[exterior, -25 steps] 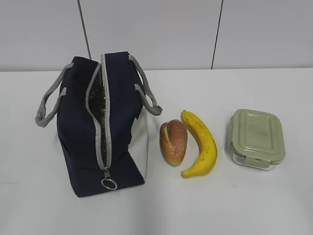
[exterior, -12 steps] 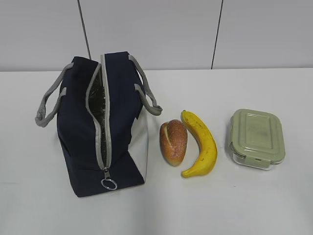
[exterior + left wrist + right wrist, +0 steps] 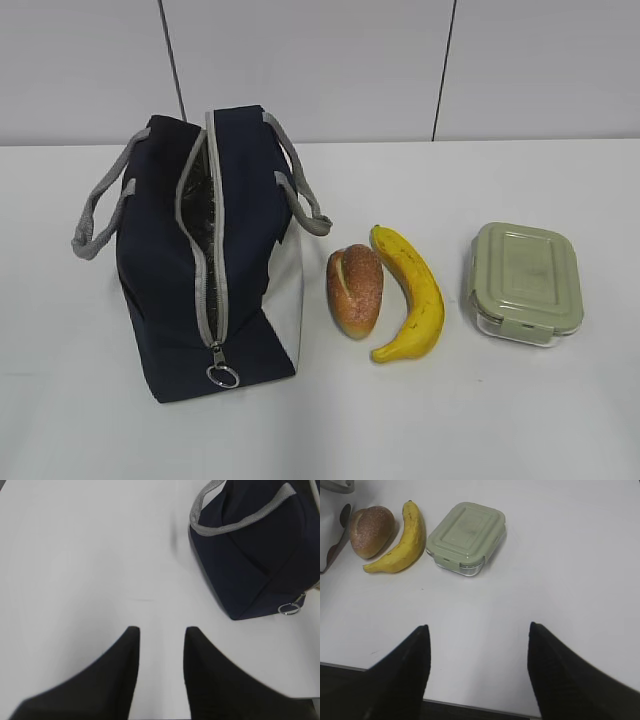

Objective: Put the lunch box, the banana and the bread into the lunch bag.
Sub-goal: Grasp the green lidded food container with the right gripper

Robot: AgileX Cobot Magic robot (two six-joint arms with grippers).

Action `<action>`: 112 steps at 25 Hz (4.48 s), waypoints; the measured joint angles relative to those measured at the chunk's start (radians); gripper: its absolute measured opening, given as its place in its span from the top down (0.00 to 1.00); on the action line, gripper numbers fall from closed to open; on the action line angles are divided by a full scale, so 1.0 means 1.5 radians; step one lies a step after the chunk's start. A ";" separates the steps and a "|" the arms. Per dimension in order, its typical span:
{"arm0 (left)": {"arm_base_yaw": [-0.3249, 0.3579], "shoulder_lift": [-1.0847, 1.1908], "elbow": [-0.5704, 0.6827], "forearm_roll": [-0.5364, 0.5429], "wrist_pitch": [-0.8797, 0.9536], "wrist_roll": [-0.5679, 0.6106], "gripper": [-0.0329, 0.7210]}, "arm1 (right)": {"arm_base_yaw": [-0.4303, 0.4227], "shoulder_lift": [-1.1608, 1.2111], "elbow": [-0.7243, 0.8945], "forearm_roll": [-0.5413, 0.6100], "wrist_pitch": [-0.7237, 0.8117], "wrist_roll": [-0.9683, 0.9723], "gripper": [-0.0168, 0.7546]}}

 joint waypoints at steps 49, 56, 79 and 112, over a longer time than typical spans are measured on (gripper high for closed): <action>-0.092 0.977 -0.585 -0.184 0.015 -0.045 0.42 | 0.000 0.000 0.000 0.000 0.000 0.000 0.39; -0.125 0.986 -0.591 -0.242 -0.004 -0.060 0.40 | 0.000 0.000 0.000 0.000 0.000 0.000 0.39; -0.139 1.059 -0.596 -0.189 -0.019 -0.062 0.41 | 0.000 0.000 0.000 0.000 0.000 0.000 0.39; -0.139 1.059 -0.596 -0.144 -0.073 -0.007 0.95 | 0.000 0.203 -0.008 0.000 -0.024 0.018 0.39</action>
